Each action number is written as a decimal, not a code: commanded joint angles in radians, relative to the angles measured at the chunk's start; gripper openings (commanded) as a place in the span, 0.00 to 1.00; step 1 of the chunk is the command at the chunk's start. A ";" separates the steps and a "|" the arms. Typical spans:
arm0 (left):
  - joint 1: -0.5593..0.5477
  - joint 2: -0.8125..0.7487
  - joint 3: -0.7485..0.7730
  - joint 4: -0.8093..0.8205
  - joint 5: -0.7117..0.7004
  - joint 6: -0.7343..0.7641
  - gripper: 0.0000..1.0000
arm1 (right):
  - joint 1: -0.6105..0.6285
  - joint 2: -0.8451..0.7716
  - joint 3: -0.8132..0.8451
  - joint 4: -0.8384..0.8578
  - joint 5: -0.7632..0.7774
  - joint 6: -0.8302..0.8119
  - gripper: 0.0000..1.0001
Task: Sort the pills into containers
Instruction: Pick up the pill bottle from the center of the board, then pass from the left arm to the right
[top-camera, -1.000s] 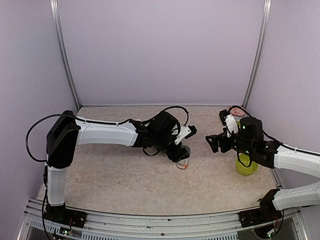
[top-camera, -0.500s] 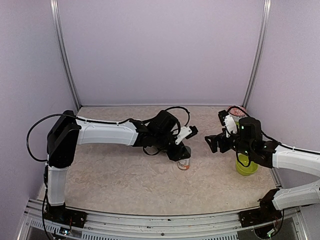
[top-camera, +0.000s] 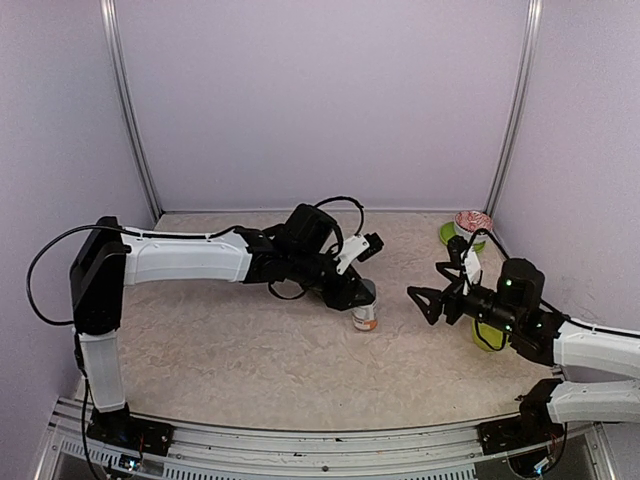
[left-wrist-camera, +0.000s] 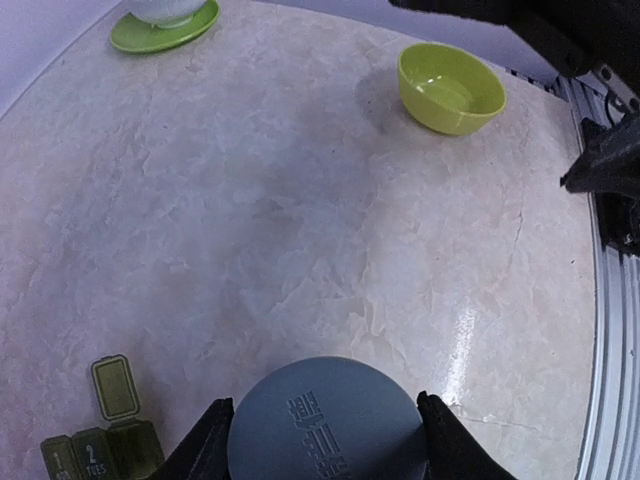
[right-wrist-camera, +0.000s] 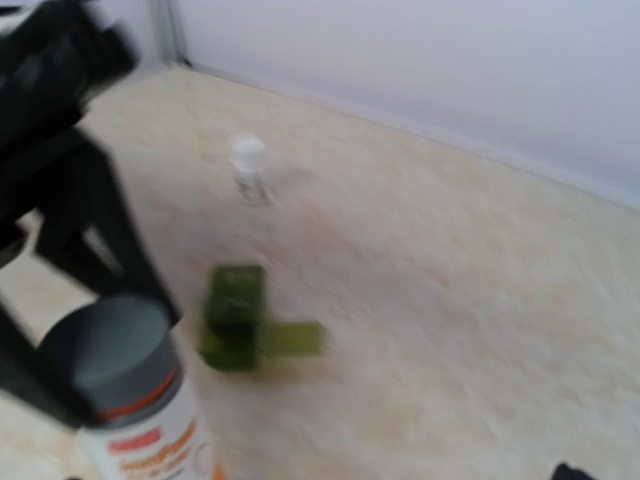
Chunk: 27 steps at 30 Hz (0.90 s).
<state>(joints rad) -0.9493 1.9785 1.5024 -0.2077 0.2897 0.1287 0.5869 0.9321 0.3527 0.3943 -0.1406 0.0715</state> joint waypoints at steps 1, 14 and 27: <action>0.011 -0.131 -0.037 0.119 0.084 -0.040 0.13 | -0.009 -0.029 -0.060 0.211 -0.159 -0.025 1.00; 0.029 -0.285 -0.150 0.304 0.205 -0.184 0.13 | 0.024 0.043 -0.108 0.454 -0.314 -0.086 1.00; 0.029 -0.347 -0.252 0.577 0.228 -0.385 0.13 | 0.098 0.156 -0.044 0.558 -0.286 -0.164 1.00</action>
<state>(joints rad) -0.9234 1.6695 1.2732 0.2153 0.5095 -0.1738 0.6579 1.0645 0.2615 0.8837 -0.4316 -0.0547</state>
